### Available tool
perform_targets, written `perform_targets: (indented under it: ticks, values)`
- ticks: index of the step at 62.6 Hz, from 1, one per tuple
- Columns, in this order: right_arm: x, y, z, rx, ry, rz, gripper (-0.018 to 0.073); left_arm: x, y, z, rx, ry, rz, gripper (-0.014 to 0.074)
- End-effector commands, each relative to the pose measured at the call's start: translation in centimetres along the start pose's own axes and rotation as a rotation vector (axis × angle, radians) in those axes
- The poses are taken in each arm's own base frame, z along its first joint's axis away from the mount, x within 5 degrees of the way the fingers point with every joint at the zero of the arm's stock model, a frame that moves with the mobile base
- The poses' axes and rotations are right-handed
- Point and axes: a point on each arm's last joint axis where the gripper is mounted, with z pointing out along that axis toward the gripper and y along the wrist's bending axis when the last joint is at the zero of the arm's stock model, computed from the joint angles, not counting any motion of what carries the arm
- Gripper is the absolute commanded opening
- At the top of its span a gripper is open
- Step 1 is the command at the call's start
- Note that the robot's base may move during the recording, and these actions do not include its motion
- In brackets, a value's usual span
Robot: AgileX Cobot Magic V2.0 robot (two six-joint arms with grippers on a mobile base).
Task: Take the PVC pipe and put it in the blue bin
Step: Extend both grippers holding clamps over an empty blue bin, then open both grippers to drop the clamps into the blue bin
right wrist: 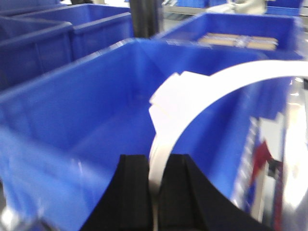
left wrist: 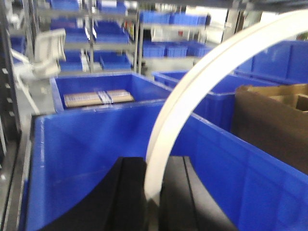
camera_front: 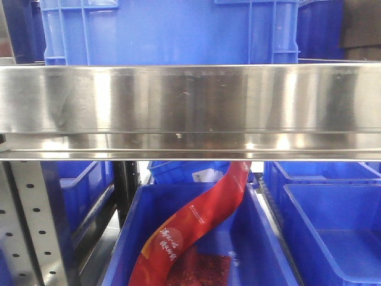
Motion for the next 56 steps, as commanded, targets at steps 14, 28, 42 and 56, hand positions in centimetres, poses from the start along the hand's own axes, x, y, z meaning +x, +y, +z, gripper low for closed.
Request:
perform_targets:
  ticks: [14, 28, 42, 56]
  values:
    - [-2.6, 0.3, 8.4, -0.025, 0.062, 0.018, -0.016, -1.0, -0.4, 8.4, -0.015, 0.169, -0.016, -0.0111]
    - [-2.4, 0.6, 11.7, -0.065, 0.172, 0.068, -0.0131, -0.6, -0.3, 10.9, -0.021, 0.179, -0.017, -0.0091]
    - [-1.9, 0.7, 12.0, -0.078, 0.216, 0.084, 0.0256, -0.2, -0.2, 10.9, -0.025, 0.209, -0.017, 0.0307]
    - [-2.0, 0.7, 12.0, -0.078, 0.215, 0.084, 0.0324, -0.1, -0.2, 10.8, -0.028, 0.224, -0.013, 0.0351]
